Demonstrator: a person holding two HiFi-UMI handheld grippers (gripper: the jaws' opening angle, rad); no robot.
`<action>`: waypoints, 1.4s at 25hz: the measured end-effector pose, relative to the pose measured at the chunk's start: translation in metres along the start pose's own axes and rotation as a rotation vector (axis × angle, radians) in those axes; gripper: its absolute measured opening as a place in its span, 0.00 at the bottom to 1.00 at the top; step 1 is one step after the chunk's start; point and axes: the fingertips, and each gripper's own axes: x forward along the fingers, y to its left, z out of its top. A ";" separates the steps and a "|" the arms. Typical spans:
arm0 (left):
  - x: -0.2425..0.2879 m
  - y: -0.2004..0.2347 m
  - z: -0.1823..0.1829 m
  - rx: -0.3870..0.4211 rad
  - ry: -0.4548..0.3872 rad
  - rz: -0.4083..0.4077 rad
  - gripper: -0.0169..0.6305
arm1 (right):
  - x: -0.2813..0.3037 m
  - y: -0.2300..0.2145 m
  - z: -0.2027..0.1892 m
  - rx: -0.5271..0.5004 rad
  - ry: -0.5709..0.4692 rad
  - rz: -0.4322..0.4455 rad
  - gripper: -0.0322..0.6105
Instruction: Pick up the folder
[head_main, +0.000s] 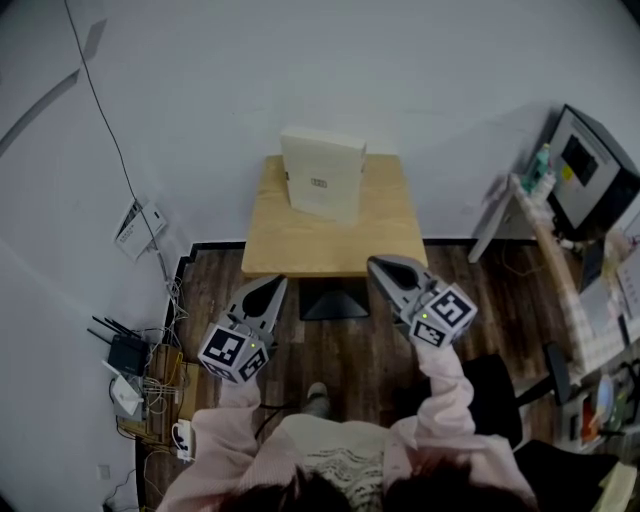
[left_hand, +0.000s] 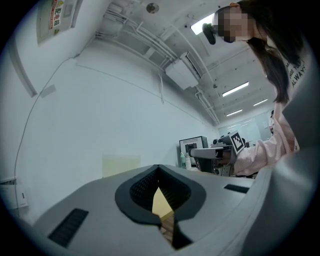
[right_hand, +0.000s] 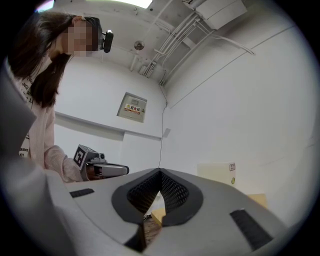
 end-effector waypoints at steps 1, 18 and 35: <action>0.003 0.005 -0.001 -0.003 0.000 0.000 0.03 | 0.004 -0.003 -0.001 0.000 0.003 0.000 0.05; 0.057 0.075 -0.001 -0.017 0.001 -0.053 0.03 | 0.063 -0.056 -0.009 0.009 0.027 -0.057 0.05; 0.101 0.122 -0.017 -0.044 0.004 -0.123 0.03 | 0.100 -0.097 -0.022 -0.012 0.042 -0.126 0.05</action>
